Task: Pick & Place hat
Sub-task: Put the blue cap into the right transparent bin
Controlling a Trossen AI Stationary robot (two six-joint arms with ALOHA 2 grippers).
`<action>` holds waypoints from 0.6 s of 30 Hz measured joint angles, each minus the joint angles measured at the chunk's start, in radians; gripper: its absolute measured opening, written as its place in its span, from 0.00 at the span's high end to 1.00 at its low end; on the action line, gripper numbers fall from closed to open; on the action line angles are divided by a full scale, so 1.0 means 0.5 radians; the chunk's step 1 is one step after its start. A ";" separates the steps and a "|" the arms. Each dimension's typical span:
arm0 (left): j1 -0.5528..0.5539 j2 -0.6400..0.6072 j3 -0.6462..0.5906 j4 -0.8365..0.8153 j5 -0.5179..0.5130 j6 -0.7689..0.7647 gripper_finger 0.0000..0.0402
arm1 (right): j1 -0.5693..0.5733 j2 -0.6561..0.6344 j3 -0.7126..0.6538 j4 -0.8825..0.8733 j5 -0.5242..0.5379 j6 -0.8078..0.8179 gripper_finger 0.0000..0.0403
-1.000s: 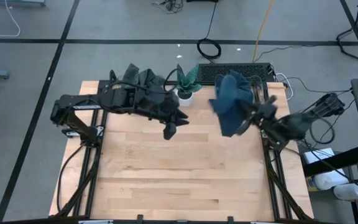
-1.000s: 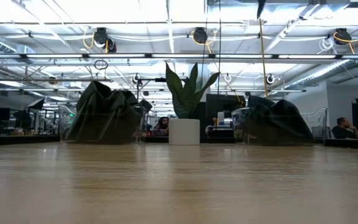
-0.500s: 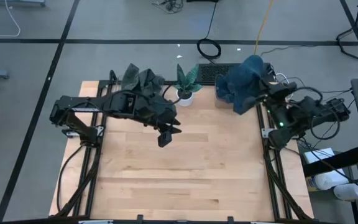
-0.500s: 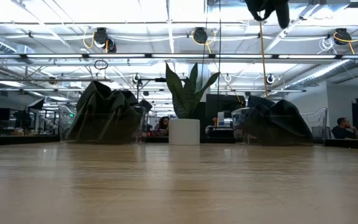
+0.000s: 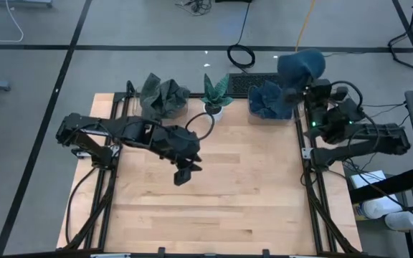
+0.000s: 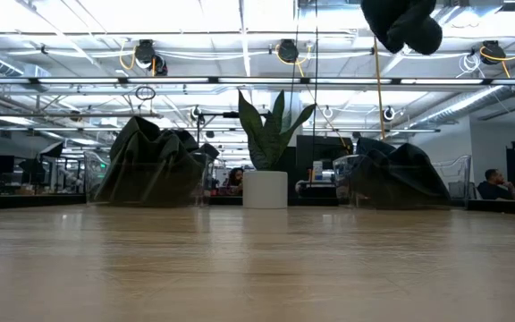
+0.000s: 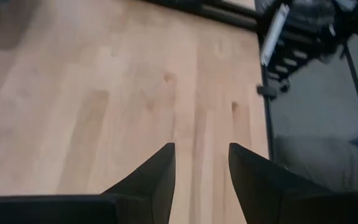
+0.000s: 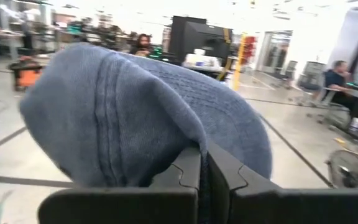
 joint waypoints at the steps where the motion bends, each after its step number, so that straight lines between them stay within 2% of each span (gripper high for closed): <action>1: -0.010 0.000 0.000 -0.022 0.023 0.000 0.61 | -0.036 0.002 0.000 -0.001 0.000 0.000 1.00; 5: -0.043 -0.001 0.000 -0.112 0.042 -0.001 0.61 | -0.172 0.045 0.000 -0.041 0.000 0.000 1.00; 8: -0.071 -0.001 0.000 -0.195 0.041 0.024 0.61 | -0.282 0.121 0.000 -0.215 0.000 0.001 1.00; 12: -0.112 -0.001 0.000 -0.302 0.023 0.053 0.61 | -0.411 0.284 -0.002 -0.434 -0.003 0.015 1.00; 18: -0.157 -0.001 0.000 -0.376 -0.003 0.064 0.61 | -0.605 0.538 -0.002 -0.462 -0.004 0.014 1.00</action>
